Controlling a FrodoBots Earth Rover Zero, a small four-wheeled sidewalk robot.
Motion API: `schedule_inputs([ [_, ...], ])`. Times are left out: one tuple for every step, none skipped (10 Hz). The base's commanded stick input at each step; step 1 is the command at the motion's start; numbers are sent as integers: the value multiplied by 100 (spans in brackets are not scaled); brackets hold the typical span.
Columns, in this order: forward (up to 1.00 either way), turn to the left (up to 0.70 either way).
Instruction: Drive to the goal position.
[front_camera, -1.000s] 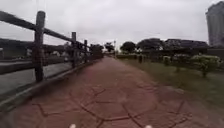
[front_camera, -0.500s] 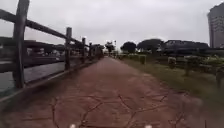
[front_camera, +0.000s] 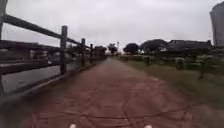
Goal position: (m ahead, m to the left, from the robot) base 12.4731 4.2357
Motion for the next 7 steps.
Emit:
schedule_inputs([
  [100, 0],
  [100, 0],
  [100, 0],
  [100, 0],
  [100, 0],
  [100, 0],
  [100, 0],
])
